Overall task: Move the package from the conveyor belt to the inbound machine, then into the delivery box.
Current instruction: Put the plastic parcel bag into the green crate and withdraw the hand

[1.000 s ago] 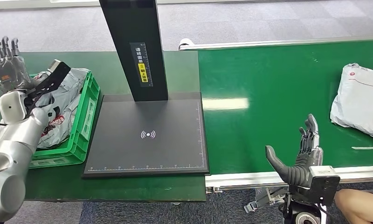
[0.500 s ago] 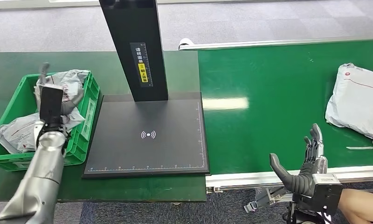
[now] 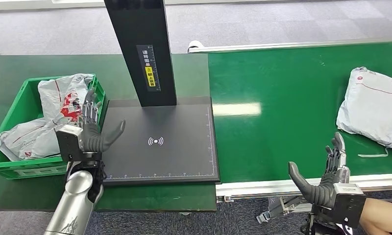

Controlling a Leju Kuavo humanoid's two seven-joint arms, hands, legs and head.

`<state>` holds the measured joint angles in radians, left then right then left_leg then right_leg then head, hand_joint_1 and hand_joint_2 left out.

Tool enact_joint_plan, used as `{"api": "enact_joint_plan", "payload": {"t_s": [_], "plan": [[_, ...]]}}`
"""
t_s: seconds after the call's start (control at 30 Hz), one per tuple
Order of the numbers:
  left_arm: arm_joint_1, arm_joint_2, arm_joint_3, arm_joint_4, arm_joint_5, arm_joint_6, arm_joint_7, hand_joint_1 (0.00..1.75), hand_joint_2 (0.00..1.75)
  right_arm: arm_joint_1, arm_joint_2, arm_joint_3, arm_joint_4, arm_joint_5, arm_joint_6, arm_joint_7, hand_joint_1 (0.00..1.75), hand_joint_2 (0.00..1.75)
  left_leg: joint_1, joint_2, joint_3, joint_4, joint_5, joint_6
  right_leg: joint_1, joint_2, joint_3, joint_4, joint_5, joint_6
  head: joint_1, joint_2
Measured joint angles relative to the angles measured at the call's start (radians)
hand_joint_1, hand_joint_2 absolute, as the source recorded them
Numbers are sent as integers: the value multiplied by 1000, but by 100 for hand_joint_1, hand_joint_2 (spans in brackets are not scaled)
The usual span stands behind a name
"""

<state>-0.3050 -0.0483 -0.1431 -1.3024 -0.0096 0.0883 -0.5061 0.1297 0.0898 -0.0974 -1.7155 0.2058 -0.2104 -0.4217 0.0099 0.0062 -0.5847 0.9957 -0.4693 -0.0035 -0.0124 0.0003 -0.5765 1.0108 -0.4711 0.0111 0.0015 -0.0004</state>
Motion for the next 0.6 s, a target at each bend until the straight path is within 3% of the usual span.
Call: {"api": "enact_joint_plan", "payload": {"t_s": [0.13,0.37,0.6], "plan": [[77,-52,-41,7,30,14,-32,0,175,-10,9,10,6,1,37,13,0,175,0,0,-1,0,0,0,-1,0,0,0,0,1,0,0],[152,-107,-109,28,-133,178,-59,0,175,-40,17,90,98,-40,134,-22,0,175,0,-1,-1,0,0,0,0,0,0,0,0,0,0,0],[163,-136,-119,70,-118,147,-65,0,175,-61,34,126,189,-58,169,-56,0,175,0,-1,-1,0,0,0,0,0,0,0,0,0,0,0]]}}
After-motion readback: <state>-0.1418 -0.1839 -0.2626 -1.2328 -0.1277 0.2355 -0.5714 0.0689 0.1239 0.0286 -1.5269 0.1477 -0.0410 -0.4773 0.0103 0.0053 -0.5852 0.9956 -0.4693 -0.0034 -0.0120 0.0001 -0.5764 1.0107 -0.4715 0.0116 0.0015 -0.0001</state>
